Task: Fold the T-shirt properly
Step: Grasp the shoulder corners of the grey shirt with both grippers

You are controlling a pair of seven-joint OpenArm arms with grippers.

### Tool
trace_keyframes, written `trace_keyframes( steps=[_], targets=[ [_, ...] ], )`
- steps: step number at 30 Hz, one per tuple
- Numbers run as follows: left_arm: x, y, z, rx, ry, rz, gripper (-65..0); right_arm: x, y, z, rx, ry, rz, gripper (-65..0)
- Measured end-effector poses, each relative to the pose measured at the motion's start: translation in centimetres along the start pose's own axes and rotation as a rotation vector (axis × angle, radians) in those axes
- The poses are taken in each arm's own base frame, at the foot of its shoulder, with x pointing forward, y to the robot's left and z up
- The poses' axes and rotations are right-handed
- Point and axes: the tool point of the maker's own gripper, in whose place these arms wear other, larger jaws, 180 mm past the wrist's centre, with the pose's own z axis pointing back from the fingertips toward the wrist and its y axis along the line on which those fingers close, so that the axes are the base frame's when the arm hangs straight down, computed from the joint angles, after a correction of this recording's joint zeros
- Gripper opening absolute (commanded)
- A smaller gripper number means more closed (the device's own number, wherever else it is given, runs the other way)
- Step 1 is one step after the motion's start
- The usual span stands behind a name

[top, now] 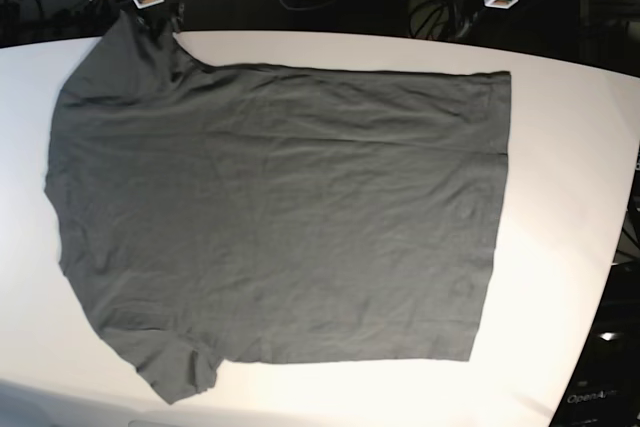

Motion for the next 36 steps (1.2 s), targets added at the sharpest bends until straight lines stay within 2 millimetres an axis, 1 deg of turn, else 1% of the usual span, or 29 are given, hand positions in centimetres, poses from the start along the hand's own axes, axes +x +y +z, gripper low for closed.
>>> trace_keyframes(
  steps=[2, 3, 4, 7, 8, 18, 21, 23, 25, 26, 27, 30, 33, 35, 36],
  targets=[
    [0.0, 0.0, 0.0, 0.000, -0.001, 0.000, -64.3, 0.0, 0.0, 0.0, 0.001, 0.000, 0.000, -42.4],
    [0.0, 0.0, 0.0, 0.000, 0.000, 0.000, -64.3, 0.0, 0.0, 0.0, 0.001, 0.000, 0.000, -45.1],
    [0.0, 0.0, 0.0, 0.000, 0.000, 0.000, -64.3, 0.0, 0.0, 0.0, 0.001, -0.002, 0.000, -48.6],
    [0.0, 0.0, 0.0, 0.000, 0.000, 0.000, -64.3, 0.1, 0.1, 0.0, 0.005, -0.008, -0.003, -62.5],
    [0.0, 0.0, 0.0, 0.000, 0.000, 0.000, -64.3, 0.1, 0.1, 0.0, 0.003, -0.008, -0.002, -65.0],
    [0.3, -0.1, -0.1, -0.002, -0.006, -0.002, -64.3, 0.1, 0.0, 0.0, 0.002, -0.007, -0.004, -64.6],
    [1.7, -0.5, -0.1, -0.009, -0.041, -0.011, -64.3, 0.1, 0.0, -0.1, 0.001, -0.002, -0.004, -64.6],
    [3.3, -1.1, -0.4, 0.003, -0.091, 0.007, -64.3, 0.1, -0.1, -0.3, -0.001, -0.002, -0.004, -64.6],
    [5.1, -1.0, -0.2, 0.024, -0.142, 0.011, -64.3, 0.1, -0.1, -0.3, 0.001, -0.001, -0.002, -64.6],
    [5.9, -0.7, -0.1, 0.039, -0.161, 0.006, -64.3, 0.1, -0.1, -0.3, 0.002, -0.002, 0.001, -64.6],
    [6.2, -0.3, -0.1, 0.054, -0.154, 0.004, -64.3, 0.2, -0.2, -0.3, 0.007, -0.005, 0.006, -64.6],
    [5.9, 0.5, -0.4, 0.075, -0.050, -0.025, -64.3, 0.1, -0.3, -0.2, 0.009, -0.006, 0.007, -64.6],
    [6.7, 1.2, -1.8, 0.088, 0.000, -0.045, -64.3, 0.1, -0.3, -0.3, 0.008, -0.002, 0.008, -64.6],
    [7.1, 2.4, -2.4, 0.117, 0.034, -0.056, -64.3, 0.1, -0.3, -0.3, 0.008, -0.002, 0.008, -64.6],
    [7.0, 3.0, -2.6, 0.133, 0.063, -0.060, -64.3, 0.1, -0.3, -0.3, 0.007, -0.002, 0.008, -64.6]
  ],
)
